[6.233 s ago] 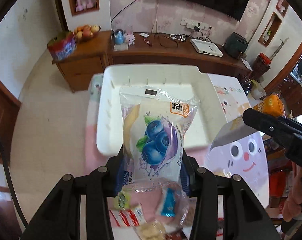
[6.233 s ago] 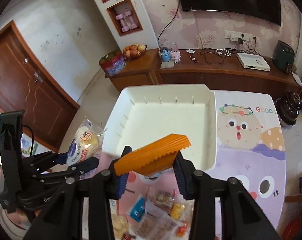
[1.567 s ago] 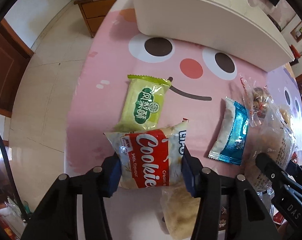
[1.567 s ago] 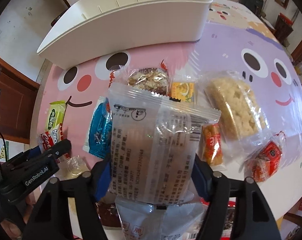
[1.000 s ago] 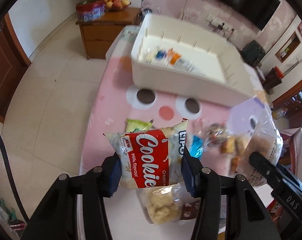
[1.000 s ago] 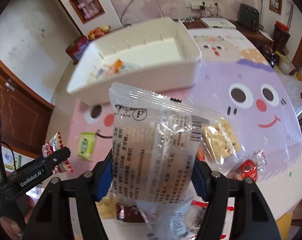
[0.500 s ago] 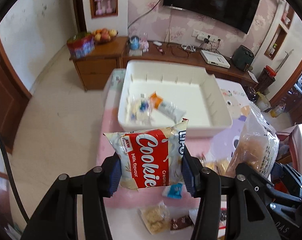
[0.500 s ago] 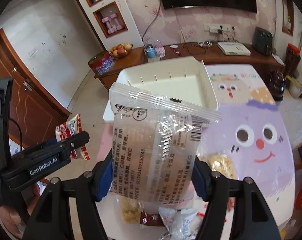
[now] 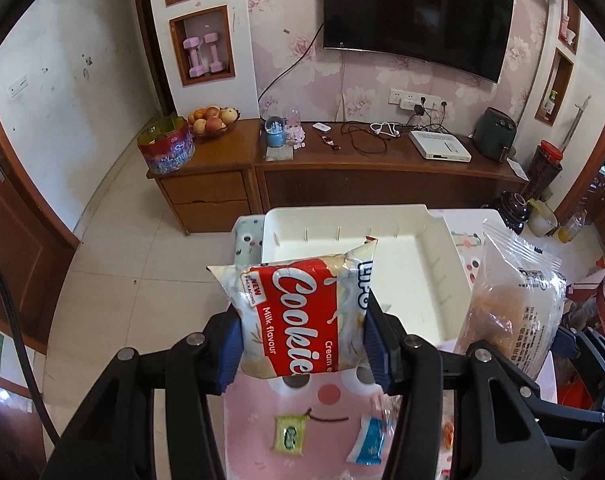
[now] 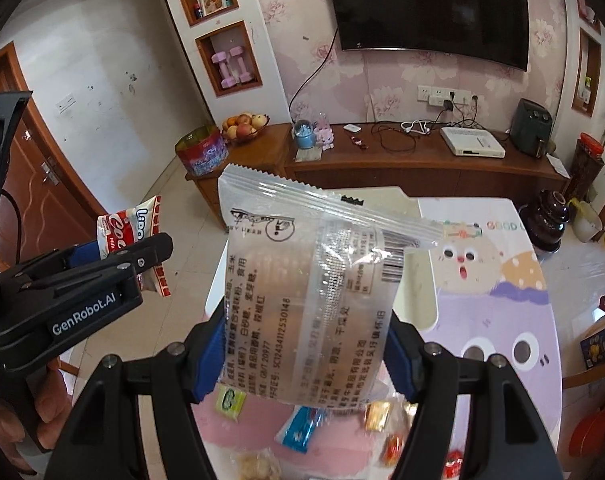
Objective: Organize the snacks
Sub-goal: 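Carry both packs over the white tray and open both grippers to release them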
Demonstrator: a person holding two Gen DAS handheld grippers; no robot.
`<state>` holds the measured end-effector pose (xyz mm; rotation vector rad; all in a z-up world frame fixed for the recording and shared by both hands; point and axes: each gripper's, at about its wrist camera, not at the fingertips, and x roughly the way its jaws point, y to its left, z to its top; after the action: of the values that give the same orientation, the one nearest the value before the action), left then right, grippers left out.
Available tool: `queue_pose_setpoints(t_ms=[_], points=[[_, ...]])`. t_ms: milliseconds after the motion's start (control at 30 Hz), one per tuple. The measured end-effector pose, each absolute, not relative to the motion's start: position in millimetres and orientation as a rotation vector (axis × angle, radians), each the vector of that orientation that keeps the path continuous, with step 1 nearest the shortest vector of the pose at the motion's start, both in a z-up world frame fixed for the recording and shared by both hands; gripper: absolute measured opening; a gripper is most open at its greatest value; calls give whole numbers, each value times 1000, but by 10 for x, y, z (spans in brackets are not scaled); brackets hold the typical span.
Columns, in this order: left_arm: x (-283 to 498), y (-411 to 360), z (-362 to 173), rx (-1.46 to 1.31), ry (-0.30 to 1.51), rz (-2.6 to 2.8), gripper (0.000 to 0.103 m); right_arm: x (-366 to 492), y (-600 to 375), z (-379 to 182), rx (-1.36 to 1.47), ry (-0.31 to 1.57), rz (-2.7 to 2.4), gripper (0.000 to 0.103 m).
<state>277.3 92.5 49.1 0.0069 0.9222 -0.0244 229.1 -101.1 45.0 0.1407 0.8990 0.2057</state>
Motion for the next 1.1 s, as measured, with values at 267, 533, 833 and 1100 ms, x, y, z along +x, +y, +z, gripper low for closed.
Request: queue_pose_setpoints(t_ms=[267,533,833,1100], points=[[3175,888,358,8,931,-66,51,2709,-991,369,113,933,155,68],[3536,801,-22,4,991,-100,51,3073,-1050,171,76,977,79,69],[3803,666,-366,60,1062,-79,68,3420,-1113,-207,100,1076,70,73],[3873,898,-444,-17,1082,-38,89,3525,-1143,-204,96,1054,65,82]])
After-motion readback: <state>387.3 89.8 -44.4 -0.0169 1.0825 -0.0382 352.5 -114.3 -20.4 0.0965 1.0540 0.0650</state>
